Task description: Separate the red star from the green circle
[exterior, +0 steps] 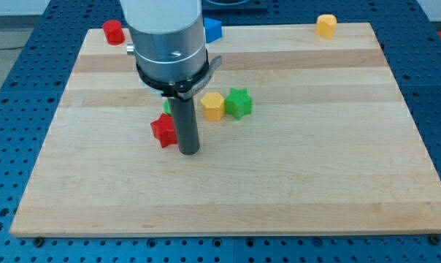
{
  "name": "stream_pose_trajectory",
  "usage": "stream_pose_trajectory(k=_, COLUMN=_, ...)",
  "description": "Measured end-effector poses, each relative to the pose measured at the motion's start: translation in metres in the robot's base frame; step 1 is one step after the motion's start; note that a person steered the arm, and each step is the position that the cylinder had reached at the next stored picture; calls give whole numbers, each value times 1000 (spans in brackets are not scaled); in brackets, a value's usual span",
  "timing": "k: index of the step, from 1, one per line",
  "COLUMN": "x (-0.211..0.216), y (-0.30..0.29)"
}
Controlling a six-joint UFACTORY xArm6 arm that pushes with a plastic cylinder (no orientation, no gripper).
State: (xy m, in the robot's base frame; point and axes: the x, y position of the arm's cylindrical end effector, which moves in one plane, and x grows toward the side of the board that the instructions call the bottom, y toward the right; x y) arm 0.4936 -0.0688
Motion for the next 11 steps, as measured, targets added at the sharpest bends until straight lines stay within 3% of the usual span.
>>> stream_pose_trajectory(k=2, x=-39, y=-56)
stream_pose_trajectory(k=6, x=-90, y=-35)
stream_pose_trajectory(k=8, x=-100, y=-91)
stream_pose_trajectory(k=11, x=-122, y=-102)
